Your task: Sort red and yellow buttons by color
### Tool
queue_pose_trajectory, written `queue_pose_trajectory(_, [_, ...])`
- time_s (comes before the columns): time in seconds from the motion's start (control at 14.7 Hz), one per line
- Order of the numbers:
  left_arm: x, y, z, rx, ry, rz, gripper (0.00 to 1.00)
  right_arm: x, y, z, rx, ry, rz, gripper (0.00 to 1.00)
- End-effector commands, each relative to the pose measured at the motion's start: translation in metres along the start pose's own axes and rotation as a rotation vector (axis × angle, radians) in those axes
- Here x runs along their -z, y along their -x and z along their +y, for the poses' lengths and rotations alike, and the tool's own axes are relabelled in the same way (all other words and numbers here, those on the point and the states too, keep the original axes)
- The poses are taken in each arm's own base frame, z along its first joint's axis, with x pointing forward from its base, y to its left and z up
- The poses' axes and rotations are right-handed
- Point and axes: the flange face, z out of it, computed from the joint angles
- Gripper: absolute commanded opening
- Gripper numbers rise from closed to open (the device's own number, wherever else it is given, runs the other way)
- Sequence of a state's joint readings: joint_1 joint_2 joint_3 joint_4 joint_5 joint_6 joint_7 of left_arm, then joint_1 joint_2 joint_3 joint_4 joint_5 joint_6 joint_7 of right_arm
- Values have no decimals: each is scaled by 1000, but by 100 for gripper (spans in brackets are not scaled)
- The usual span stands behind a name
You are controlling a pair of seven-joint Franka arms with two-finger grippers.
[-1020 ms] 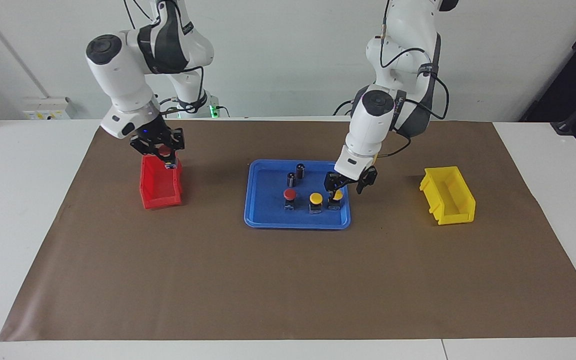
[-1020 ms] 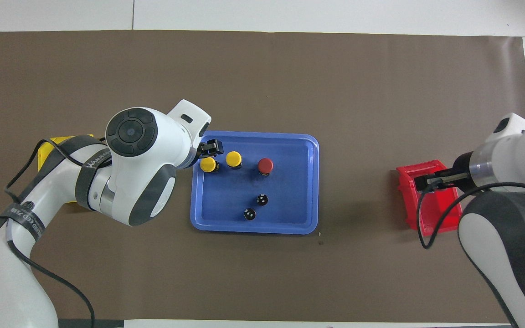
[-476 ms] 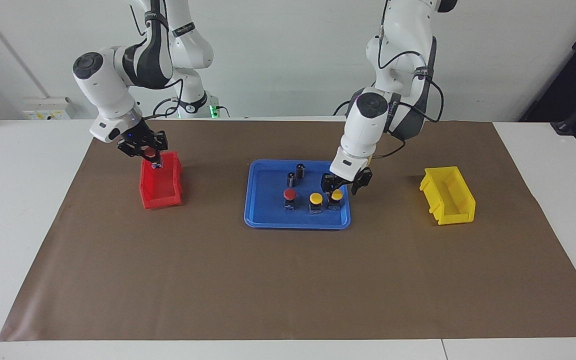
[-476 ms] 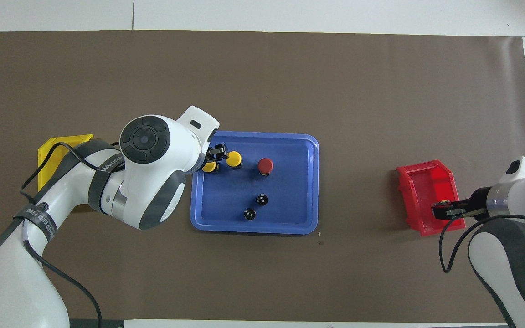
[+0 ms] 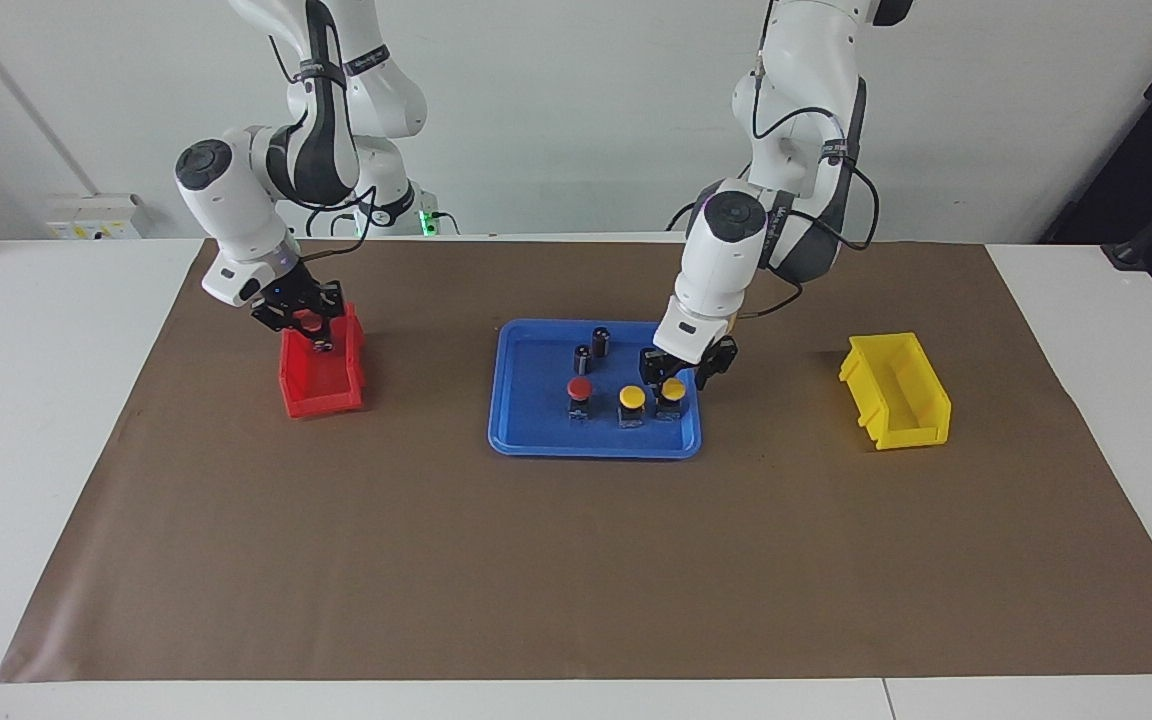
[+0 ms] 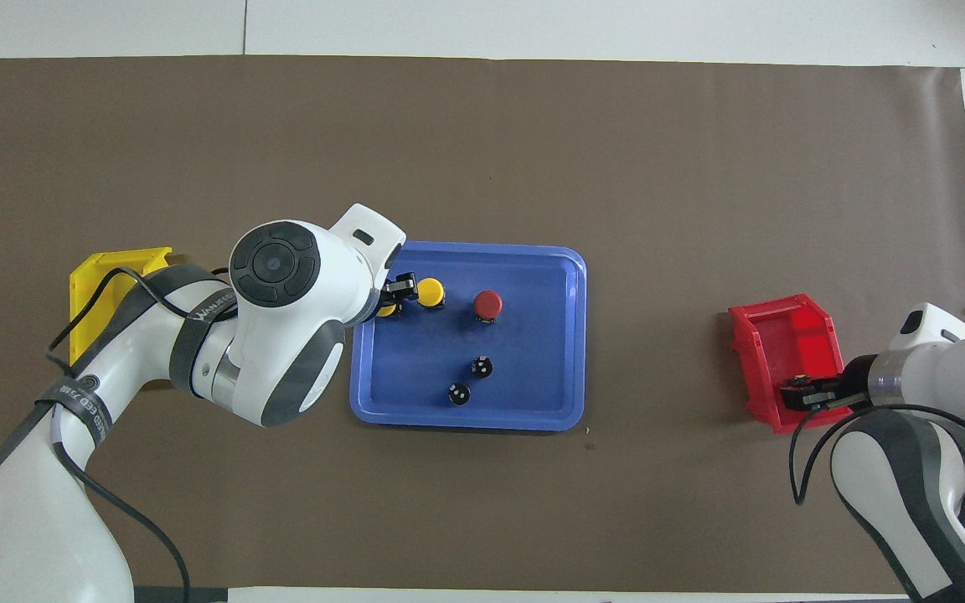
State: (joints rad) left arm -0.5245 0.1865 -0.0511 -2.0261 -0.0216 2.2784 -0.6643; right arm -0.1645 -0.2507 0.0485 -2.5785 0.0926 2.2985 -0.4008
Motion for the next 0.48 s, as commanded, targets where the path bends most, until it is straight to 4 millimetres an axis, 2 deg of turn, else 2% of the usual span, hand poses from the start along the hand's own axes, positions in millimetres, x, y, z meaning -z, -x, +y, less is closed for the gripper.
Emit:
queue_pose_trajectory(0.0, [-1, 8, -1, 10, 7, 10, 68, -4, 3, -1, 11, -2, 18, 13])
queue_pose_trajectory(0.07, [-2, 11, 4, 2, 7, 9, 63, -10, 5, -1, 14, -6, 6, 13])
queue_pose_trajectory(0.14, [-2, 11, 4, 13, 7, 9, 48, -13, 7, -1, 9, -9, -2, 13])
queue_pose_trajectory(0.2, [-1, 11, 4, 16, 8, 10, 19, -13, 6, -1, 9, -8, 1, 14])
queue_pose_trajectory(0.27, [0, 10, 4, 13, 15, 21, 2, -14, 7, -1, 6, -7, 2, 15])
queue_pose_trajectory(0.41, [6, 7, 8, 18, 12, 14, 1, -16, 7, -1, 8, -2, 13, 26])
